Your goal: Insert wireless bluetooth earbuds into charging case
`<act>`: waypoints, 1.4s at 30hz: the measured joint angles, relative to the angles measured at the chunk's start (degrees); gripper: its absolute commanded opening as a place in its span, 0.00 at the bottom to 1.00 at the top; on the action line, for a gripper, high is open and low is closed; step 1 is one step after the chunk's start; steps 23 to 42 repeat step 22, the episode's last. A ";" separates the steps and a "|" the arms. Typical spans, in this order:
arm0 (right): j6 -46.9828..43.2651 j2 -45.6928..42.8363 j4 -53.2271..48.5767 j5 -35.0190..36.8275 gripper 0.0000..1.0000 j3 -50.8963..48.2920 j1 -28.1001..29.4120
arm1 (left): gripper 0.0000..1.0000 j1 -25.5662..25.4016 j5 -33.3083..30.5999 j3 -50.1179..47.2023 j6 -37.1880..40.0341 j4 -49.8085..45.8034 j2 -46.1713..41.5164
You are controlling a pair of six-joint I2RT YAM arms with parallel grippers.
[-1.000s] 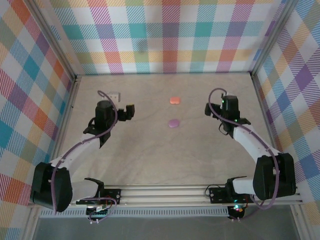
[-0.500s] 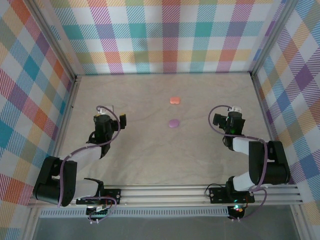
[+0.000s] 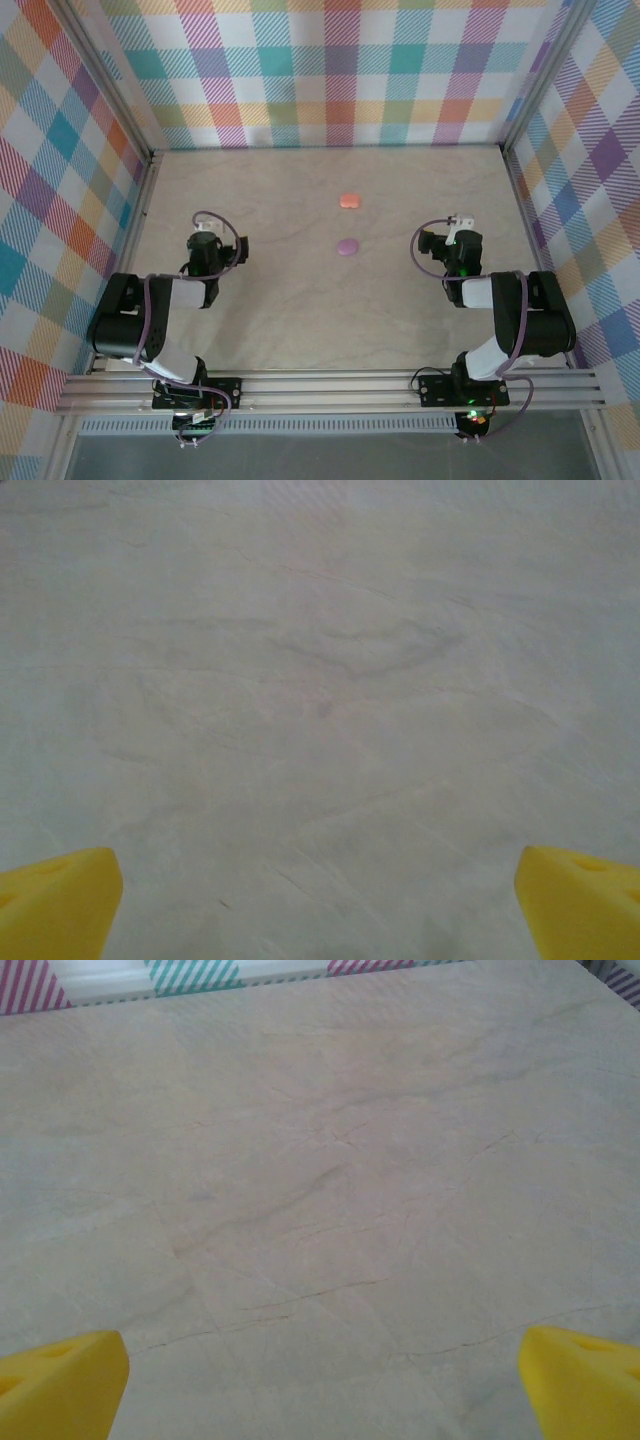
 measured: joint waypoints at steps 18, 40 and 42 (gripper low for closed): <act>-0.26 0.00 0.46 -0.94 1.00 0.00 0.00 | 1.00 1.51 4.44 -0.02 -0.68 2.45 0.59; -0.87 0.00 0.44 -2.16 1.00 0.00 0.00 | 1.00 1.51 4.44 -0.02 -0.68 2.45 0.59; -0.87 0.00 0.44 -2.16 1.00 0.00 0.00 | 1.00 1.51 4.44 -0.02 -0.68 2.45 0.59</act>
